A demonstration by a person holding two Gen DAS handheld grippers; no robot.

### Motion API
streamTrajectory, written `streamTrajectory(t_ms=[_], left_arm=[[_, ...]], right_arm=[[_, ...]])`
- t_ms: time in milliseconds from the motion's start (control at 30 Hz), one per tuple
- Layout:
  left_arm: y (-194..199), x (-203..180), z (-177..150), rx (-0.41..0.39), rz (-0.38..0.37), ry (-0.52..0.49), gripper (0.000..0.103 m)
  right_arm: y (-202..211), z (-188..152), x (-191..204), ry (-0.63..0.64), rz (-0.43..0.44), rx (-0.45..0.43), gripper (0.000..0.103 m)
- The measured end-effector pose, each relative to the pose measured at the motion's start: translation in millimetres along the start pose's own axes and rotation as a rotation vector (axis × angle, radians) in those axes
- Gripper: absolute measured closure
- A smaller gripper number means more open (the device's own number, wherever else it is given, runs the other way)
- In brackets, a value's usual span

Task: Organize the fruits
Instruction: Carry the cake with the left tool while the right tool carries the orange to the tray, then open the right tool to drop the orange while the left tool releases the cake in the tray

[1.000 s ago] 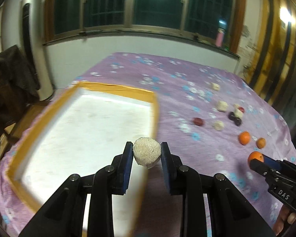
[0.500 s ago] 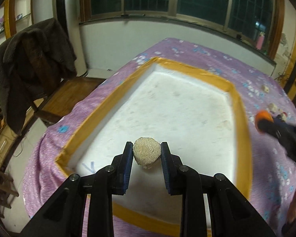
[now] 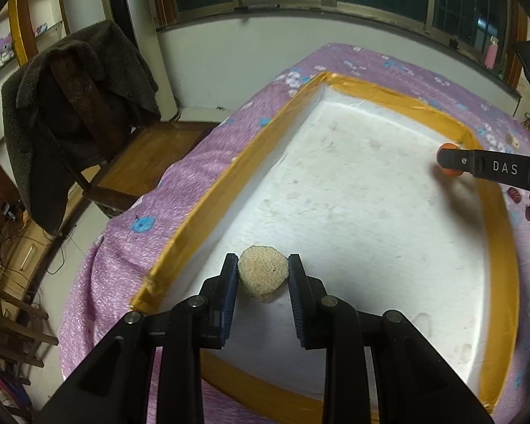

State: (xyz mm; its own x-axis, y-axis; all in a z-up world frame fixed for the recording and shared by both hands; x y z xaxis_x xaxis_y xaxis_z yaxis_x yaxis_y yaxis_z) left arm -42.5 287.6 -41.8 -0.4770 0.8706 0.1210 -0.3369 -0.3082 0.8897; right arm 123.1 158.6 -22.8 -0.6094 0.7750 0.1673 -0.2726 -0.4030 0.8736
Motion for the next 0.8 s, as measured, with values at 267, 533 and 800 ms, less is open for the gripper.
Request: streamTrajectory(t_ms=[267, 533, 800], left_arm=[[-2.8, 17.2, 3.2, 0.013, 0.022, -0.015, 0.075], [-6.9, 3.5, 10.4, 0.012, -0.039, 0.006, 0.047], [46.4, -33.9, 8.4, -0.108, -0.135, 0.028, 0.021]], right_arm=[[-24.8, 2.8, 6.2, -0.007, -0.033, 0.070, 0.067], [-25.9, 0.4, 14.3, 0.012, -0.048, 0.093, 0.052], [40.1, -31.5, -12.0, -0.022, -0.021, -0.049, 0.033]])
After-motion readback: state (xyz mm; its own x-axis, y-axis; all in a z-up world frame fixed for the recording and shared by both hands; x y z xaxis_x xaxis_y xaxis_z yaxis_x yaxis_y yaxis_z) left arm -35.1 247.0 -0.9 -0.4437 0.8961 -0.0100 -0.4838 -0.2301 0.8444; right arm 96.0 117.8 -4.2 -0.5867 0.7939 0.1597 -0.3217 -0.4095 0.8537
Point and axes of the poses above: each gripper's, at about its wrist camera, not at the fingertips, and y roughly against the way its jaws point, x to its left, z to its top, the point moved 5 cm from there along -y, roughly the way its jaws point, and after that the axes turned 13 degrees about x, right-handed, at the moved point
